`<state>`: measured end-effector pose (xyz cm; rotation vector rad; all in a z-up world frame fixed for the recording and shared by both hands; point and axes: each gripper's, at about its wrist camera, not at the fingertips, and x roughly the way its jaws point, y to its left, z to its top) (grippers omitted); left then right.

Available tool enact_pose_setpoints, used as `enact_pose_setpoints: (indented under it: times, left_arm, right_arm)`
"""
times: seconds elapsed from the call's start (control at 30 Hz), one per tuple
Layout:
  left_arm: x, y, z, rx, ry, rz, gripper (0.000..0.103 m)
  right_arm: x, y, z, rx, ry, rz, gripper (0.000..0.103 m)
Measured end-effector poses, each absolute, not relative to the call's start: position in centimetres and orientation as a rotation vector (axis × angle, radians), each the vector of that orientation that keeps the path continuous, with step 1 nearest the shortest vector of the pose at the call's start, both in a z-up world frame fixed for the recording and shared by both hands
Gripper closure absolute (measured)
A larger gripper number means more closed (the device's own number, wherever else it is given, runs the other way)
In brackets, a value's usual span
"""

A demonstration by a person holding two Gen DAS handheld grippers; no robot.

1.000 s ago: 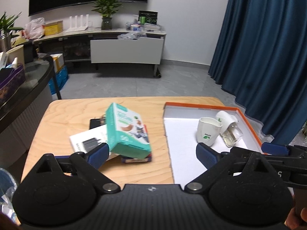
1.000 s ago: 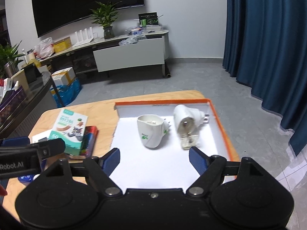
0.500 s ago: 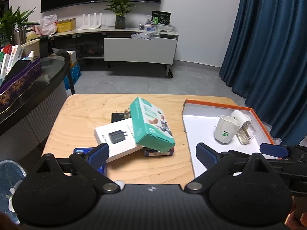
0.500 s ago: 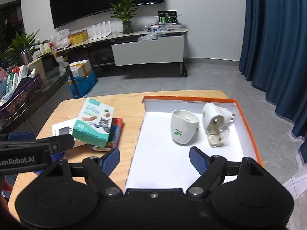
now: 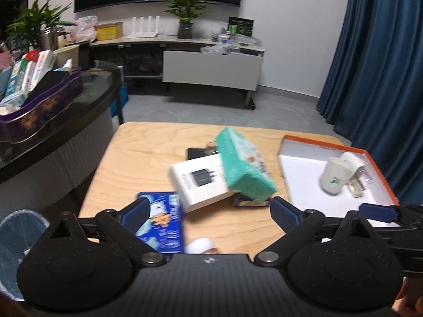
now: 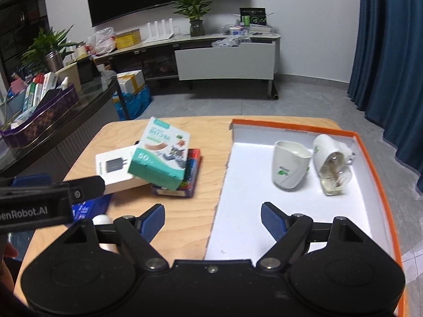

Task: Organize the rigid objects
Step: 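Grasp the blue tissue pack with the left tool while the right tool reaches the bronze tube, then lift the blue tissue pack with the left tool while the right tool lifts the bronze tube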

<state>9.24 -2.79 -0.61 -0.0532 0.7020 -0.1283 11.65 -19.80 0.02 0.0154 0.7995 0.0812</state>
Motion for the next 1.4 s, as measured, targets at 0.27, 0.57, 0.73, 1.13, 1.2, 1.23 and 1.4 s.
enact_pose_setpoints:
  times: [0.27, 0.57, 0.73, 1.13, 1.2, 1.23, 1.4]
  left_arm:
    - [10.6, 1.7, -4.2, -0.094, 0.796, -0.006, 0.002]
    - [13.8, 1.9, -6.5, -0.073, 0.848, -0.014, 0.003]
    - [14.8, 1.8, -7.2, -0.053, 0.847, -0.026, 0.03]
    - [12.3, 5.4, -5.3, -0.079, 0.804, -0.022, 0.04]
    - [11.6, 5.7, -5.0, -0.073, 0.791, -0.008, 0.04]
    - [11.4, 5.8, -4.8, -0.071, 0.785, -0.005, 0.04]
    - [10.9, 5.9, -4.6, -0.081, 0.776, -0.001, 0.04]
  right_arm:
    - [10.9, -18.7, -1.0, 0.015, 0.814, 0.135, 0.009]
    - [10.4, -16.7, -2.1, -0.026, 0.843, 0.23, 0.009]
    - [10.6, -15.7, -2.8, -0.027, 0.861, 0.267, 0.009]
    - [13.0, -10.3, -6.1, -0.075, 0.945, 0.383, 0.012]
    - [13.7, -9.3, -6.7, -0.089, 0.954, 0.392, 0.02]
    - [14.0, -8.8, -6.9, -0.099, 0.952, 0.39, 0.02]
    - [13.8, -7.5, -6.9, -0.162, 0.897, 0.365, 0.059]
